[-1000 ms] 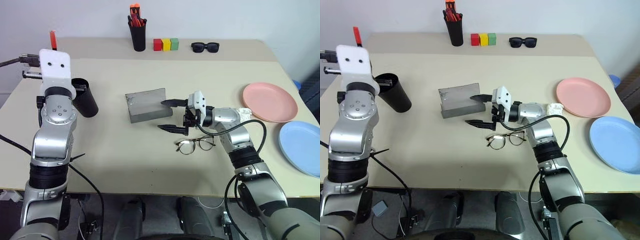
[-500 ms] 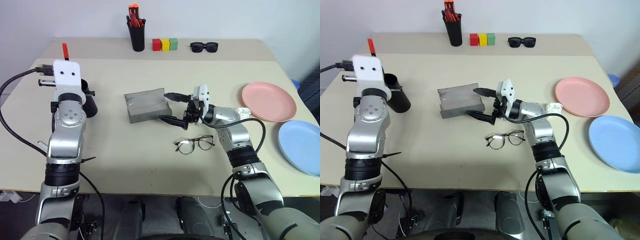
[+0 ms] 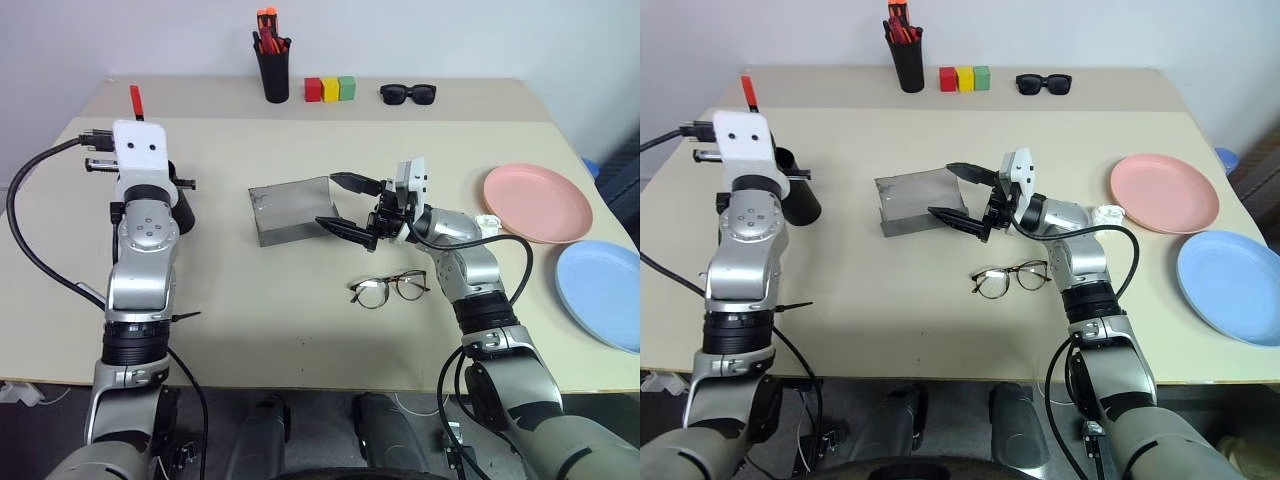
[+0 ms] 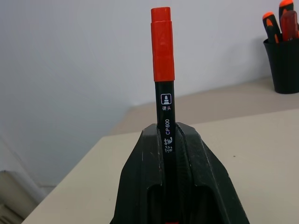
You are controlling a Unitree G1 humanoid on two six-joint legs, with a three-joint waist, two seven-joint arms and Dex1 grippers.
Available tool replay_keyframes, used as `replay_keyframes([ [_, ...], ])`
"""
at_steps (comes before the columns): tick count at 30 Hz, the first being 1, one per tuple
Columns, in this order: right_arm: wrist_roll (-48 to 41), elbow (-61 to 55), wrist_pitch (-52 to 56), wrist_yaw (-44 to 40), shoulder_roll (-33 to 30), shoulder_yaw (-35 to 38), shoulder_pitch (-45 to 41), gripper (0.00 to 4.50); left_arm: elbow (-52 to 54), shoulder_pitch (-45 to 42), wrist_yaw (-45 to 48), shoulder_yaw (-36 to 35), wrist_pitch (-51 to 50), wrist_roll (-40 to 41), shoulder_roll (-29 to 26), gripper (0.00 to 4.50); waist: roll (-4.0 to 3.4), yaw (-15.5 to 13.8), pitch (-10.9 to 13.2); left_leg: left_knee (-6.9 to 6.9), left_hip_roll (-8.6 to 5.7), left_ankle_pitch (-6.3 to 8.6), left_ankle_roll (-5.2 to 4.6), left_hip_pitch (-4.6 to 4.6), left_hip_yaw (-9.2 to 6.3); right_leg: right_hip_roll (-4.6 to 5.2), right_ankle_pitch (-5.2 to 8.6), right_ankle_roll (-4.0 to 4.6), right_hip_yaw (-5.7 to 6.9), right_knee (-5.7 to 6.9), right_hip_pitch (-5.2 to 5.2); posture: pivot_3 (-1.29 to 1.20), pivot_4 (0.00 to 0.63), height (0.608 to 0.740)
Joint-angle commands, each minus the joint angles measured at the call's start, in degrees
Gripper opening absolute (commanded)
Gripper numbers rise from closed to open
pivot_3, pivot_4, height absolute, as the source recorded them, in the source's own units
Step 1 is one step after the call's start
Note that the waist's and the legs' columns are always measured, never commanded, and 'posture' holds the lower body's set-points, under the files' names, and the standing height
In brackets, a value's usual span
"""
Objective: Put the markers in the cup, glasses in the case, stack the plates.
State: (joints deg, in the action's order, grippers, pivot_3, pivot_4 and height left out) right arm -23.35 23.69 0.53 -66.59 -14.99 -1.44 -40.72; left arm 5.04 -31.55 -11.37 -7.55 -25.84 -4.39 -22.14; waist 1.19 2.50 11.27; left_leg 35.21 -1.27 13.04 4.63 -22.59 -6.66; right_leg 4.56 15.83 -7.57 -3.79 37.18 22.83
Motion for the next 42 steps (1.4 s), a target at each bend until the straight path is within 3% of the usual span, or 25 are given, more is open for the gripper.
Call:
replay_keyframes([
  [1, -0.9, -2.0, -1.3, 0.3, 0.3, 1.3, -2.0, 4.5, 1.0, -1.2, 0.2, -1.0, 1.4, -1.1, 0.2, 0.03, 0.0, 0.0, 0.0, 0.0, 0.0, 0.0, 0.0, 0.0, 0.0, 0.0, 0.0, 0.0, 0.0, 0.0, 0.0, 0.0, 0.15, 0.74],
  [6, -0.8, -1.9, -1.4, 0.5, 0.3, 1.2, -2.1, 4.5, 1.4, -0.7, 0.7, -1.5, 0.4, -0.8, 0.7, 2.17, 0.0, 0.0, 0.0, 0.0, 0.0, 0.0, 0.0, 0.0, 0.0, 0.0, 0.0, 0.0, 0.0, 0.0, 0.0, 0.0, 0.15, 0.74],
  [10, -0.5, -1.6, -1.5, 0.5, 0.2, 1.0, -2.1, 4.5, 3.3, 0.0, 1.6, -1.8, 0.2, -0.6, 1.1, 4.33, 0.0, 0.0, 0.0, 0.0, 0.0, 0.0, 0.0, 0.0, 0.0, 0.0, 0.0, 0.0, 0.0, 0.0, 0.0, 0.0, 0.15, 0.74],
  [15, -0.1, -1.0, -1.4, 0.1, -0.1, 0.7, -2.2, 4.5, 9.8, -0.4, 4.3, -4.4, -1.5, 2.2, 0.9, 4.42, 0.0, 0.0, 0.0, 0.0, 0.0, 0.0, 0.0, 0.0, 0.0, 0.0, 0.0, 0.0, 0.0, 0.0, 0.0, 0.0, 0.15, 0.74],
  [23, 0.7, 1.8, -2.3, -0.9, 0.3, 0.5, -2.7, 4.5, 23.5, 1.0, 2.4, -16.2, -13.3, 8.2, 3.9, 4.42, 0.0, 0.1, 0.0, 0.0, 0.01, 0.0, 0.0, 0.01, 0.0, 0.0, 0.0, 0.0, 0.0, 0.01, -0.01, 0.0, 0.15, 0.74],
  [35, 2.4, 10.1, -5.8, -4.0, 3.7, -0.5, -6.4, 4.5, 39.9, 9.7, -12.0, -28.9, -30.6, 2.8, 17.2, 4.42, 0.03, 0.0, 0.0, 0.06, 0.01, 0.0, 0.0, 0.06, -0.01, -0.02, -0.01, 0.0, 0.01, 0.01, -0.1, 0.0, 0.15, 0.74],
  [42, 3.0, 13.3, -7.0, -6.4, 4.9, -0.9, -8.1, 4.5, 42.6, 7.9, -16.9, -34.4, -41.4, 1.0, 26.0, 4.42, 0.04, 0.0, 0.0, 0.06, 0.01, 0.0, 0.0, 0.06, -0.02, -0.04, -0.01, 0.0, 0.02, 0.01, -0.1, 0.0, 0.15, 0.74],
])
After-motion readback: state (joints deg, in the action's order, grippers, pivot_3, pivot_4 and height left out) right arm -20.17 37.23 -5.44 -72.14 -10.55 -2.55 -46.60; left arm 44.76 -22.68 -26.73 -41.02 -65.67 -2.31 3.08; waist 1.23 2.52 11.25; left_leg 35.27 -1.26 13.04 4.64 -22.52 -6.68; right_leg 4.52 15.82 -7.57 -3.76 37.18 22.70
